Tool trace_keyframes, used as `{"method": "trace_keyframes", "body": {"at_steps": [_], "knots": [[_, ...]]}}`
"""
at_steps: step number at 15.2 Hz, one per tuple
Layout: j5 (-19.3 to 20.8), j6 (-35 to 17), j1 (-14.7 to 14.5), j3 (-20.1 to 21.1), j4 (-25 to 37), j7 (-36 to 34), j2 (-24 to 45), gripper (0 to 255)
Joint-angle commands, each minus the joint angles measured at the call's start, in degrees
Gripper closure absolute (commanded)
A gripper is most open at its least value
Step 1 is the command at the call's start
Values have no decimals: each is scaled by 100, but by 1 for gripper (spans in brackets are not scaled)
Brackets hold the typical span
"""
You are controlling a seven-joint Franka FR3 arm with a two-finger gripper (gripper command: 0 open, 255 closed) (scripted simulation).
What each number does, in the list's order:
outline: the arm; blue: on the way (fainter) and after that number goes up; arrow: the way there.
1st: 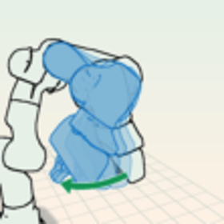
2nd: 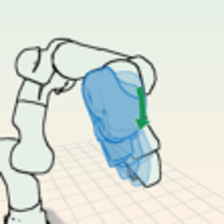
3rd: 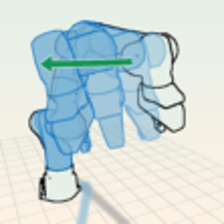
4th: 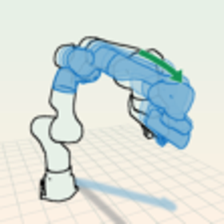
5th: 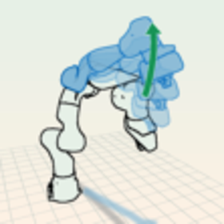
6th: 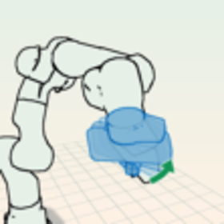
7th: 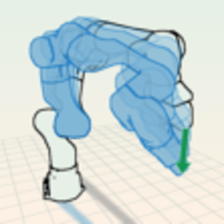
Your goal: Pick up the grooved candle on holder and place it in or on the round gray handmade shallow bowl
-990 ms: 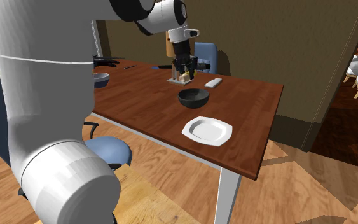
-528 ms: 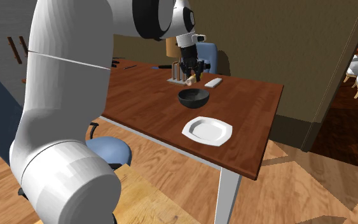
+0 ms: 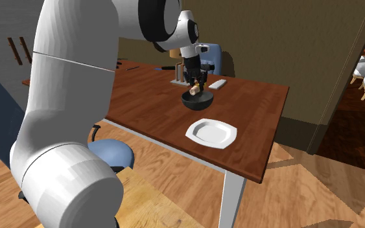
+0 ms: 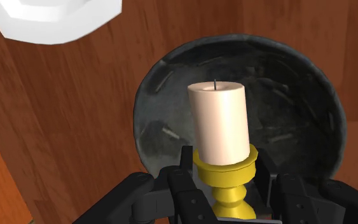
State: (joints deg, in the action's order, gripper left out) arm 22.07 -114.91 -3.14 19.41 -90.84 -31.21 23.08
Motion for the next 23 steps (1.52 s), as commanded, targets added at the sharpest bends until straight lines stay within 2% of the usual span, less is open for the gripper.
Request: {"method": "trace_keyframes", "body": {"at_steps": [1, 9, 10, 15, 19, 23], "knots": [[34, -125, -2, -12, -85, -43, 45, 255], [34, -124, -2, -12, -84, -43, 46, 255], [34, -124, -2, -12, -84, -43, 46, 0], [34, -124, -2, -12, -84, -43, 46, 0], [-101, 471, -65, 70, 296, 50, -180, 0], [-101, 471, -65, 70, 296, 50, -180, 0]]}}
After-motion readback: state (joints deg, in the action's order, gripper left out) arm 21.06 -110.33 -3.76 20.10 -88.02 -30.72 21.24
